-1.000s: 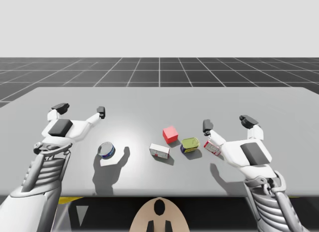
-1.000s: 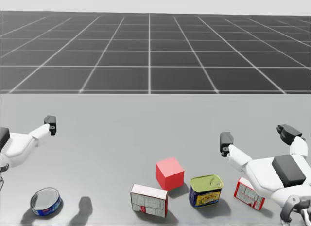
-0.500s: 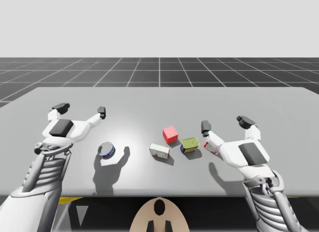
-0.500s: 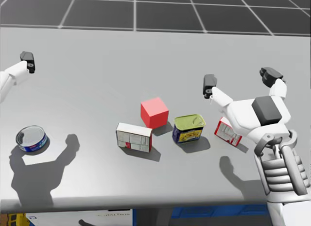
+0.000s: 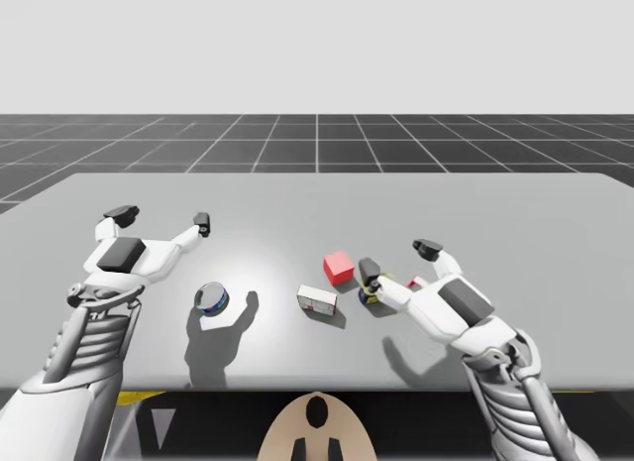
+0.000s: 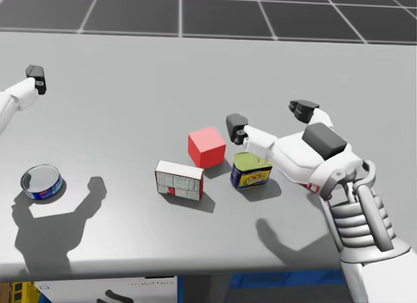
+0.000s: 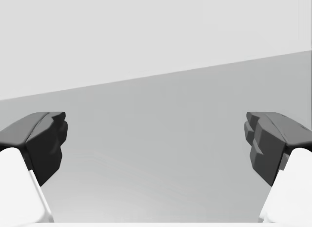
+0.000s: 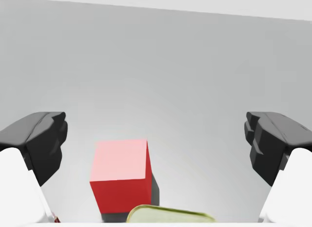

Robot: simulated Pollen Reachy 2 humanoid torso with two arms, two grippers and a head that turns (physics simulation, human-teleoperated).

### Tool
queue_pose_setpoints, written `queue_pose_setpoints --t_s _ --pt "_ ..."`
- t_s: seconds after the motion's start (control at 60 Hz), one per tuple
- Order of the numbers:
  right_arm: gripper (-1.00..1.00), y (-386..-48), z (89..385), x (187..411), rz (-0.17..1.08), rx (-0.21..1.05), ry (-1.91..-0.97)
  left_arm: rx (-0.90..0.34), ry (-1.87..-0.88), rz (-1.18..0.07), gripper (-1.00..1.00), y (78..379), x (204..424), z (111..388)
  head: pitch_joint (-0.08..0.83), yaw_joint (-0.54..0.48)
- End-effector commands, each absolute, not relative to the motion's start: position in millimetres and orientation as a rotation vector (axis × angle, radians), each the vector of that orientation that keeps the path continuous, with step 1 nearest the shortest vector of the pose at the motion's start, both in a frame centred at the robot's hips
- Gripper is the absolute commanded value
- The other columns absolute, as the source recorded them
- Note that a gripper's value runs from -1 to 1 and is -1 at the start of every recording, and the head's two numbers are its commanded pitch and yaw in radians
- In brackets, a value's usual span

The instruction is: Find the red cube and pick it up.

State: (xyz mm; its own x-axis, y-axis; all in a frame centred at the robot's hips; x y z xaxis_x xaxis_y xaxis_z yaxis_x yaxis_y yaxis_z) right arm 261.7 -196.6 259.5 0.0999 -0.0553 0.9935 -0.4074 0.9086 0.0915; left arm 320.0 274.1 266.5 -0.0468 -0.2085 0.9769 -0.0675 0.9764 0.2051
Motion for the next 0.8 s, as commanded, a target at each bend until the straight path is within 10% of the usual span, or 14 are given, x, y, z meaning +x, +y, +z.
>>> queue_pose_setpoints --t_s 0.017,0.8 --pt "-1.0 -181.7 260.2 273.2 0.321 0.473 -1.332 0.212 -1.614 -0.12 -1.0 273.7 320.2 265.8 0.643 -0.09" --pt "-1.0 -111.3 243.2 356.8 0.459 0.247 -0.791 0.212 -1.612 -0.128 -1.0 274.6 320.3 265.5 0.654 -0.08"
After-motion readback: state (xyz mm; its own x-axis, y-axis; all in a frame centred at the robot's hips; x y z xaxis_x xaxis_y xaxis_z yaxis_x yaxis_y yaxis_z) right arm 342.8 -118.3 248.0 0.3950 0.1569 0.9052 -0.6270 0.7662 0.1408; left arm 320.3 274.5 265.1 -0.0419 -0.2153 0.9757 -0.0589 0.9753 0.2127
